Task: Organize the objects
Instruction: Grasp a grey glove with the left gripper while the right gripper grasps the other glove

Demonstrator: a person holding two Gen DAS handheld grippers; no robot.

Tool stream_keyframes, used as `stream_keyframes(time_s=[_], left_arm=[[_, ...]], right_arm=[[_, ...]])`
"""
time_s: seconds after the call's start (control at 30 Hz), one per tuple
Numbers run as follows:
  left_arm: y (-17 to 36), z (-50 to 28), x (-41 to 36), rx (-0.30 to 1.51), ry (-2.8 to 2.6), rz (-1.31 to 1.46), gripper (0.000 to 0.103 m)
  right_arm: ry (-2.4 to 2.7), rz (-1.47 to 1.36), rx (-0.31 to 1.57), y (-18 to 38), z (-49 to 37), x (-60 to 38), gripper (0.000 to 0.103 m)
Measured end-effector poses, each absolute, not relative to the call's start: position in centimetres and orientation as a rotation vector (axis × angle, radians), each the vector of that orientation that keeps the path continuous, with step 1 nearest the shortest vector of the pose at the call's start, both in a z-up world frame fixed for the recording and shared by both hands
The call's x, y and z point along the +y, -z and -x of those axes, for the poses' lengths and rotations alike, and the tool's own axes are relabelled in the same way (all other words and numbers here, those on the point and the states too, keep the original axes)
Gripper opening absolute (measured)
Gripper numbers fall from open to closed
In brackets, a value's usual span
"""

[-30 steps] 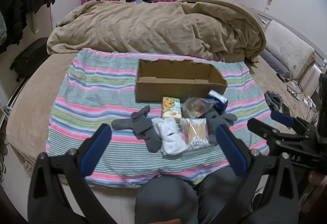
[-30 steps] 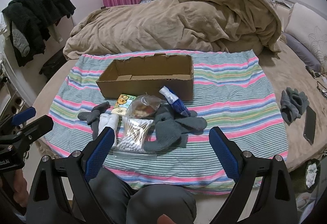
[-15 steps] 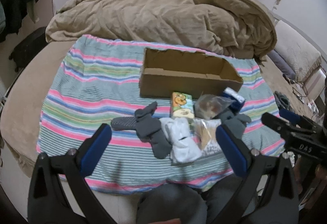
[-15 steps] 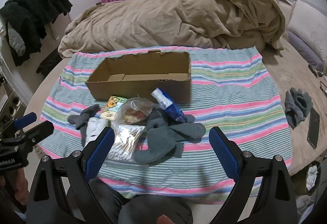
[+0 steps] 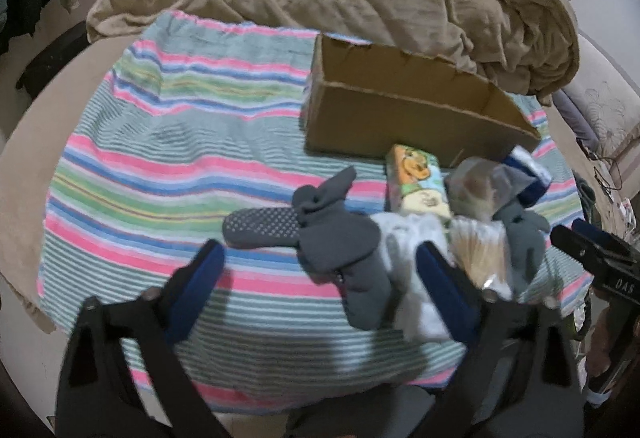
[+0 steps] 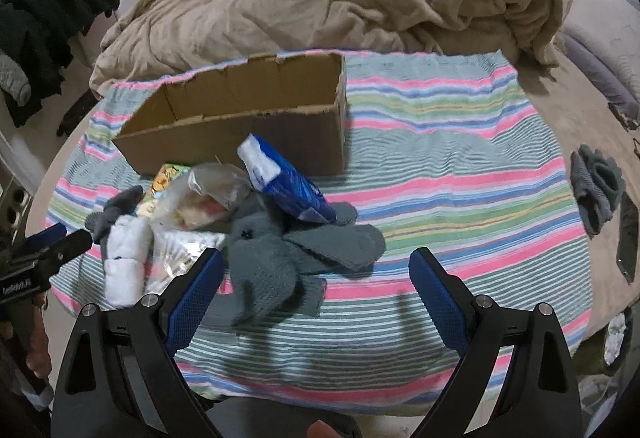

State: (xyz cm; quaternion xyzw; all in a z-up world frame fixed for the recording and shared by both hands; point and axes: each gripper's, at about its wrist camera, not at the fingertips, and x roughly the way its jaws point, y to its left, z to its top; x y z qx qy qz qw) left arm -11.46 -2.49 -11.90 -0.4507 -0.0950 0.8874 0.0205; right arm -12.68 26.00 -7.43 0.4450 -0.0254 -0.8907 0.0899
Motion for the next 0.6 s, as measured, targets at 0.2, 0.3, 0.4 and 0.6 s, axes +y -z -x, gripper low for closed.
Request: stream_keyframes(time_s=[0.2,0.3,0.4,0.6], left_arm=[[14.6,13.4,-2.8,-0.316,-2.702,1.486,0.079],[14.9,13.6,-2.7,-0.299,-2.7,1.483,0.072],[14.7,13.3,-2.1,-0.265,-2.681,1.462,0.054],[13.9,12.7,-1.2,-0.267,-2.635,1.439,0.03]], right_arm=[[2.611,-1.368,-0.085,9.5,14.0,25.9,0.091],[2.596,-1.374,-0.099,10.1,14.4,25.9,0.091],[2.565,-1.362,-0.145,10.5,14.7,25.8,0.091],[2.44,-1.359,-0.138,11.4,14.9,23.8,0.039]])
